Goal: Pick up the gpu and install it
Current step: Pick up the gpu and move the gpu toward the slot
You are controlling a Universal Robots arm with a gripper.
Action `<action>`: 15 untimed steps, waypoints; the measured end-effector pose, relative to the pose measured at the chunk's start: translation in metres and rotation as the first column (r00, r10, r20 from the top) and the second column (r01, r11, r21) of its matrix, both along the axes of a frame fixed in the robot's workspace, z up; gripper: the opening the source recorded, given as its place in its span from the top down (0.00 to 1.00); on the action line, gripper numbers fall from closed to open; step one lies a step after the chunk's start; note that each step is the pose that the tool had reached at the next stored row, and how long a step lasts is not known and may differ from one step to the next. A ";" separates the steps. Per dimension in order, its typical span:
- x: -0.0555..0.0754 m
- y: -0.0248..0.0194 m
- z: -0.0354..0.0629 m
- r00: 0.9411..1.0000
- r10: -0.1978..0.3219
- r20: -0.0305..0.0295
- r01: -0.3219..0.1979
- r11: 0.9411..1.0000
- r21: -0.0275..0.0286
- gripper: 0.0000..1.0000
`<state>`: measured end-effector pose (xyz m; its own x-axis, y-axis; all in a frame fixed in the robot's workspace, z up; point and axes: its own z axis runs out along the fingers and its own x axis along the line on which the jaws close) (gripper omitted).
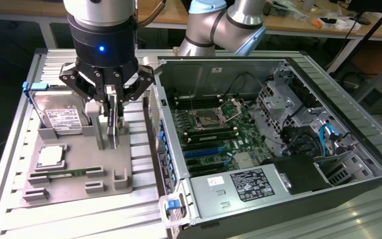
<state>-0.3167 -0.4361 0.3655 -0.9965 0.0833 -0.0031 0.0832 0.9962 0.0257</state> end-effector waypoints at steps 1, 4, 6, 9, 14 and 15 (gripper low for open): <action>0.000 0.0000 0.0001 1.000 0.000 0.000 0.000 1.000 0.000 0.73; 0.000 0.0000 0.0002 1.000 0.000 0.000 0.000 1.000 -0.001 0.73; 0.000 0.0000 0.0005 1.000 0.000 0.000 0.000 1.000 -0.002 0.73; 0.000 0.0000 0.0013 1.000 0.000 0.000 0.000 1.000 -0.003 0.73; 0.000 0.0000 0.0032 1.000 0.000 0.000 0.000 1.000 -0.003 0.73; 0.000 0.0000 0.0039 1.000 0.000 0.000 0.000 1.000 -0.003 0.73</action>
<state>-0.3167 -0.4361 0.3693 -0.9965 0.0833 -0.0034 0.0832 0.9963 0.0224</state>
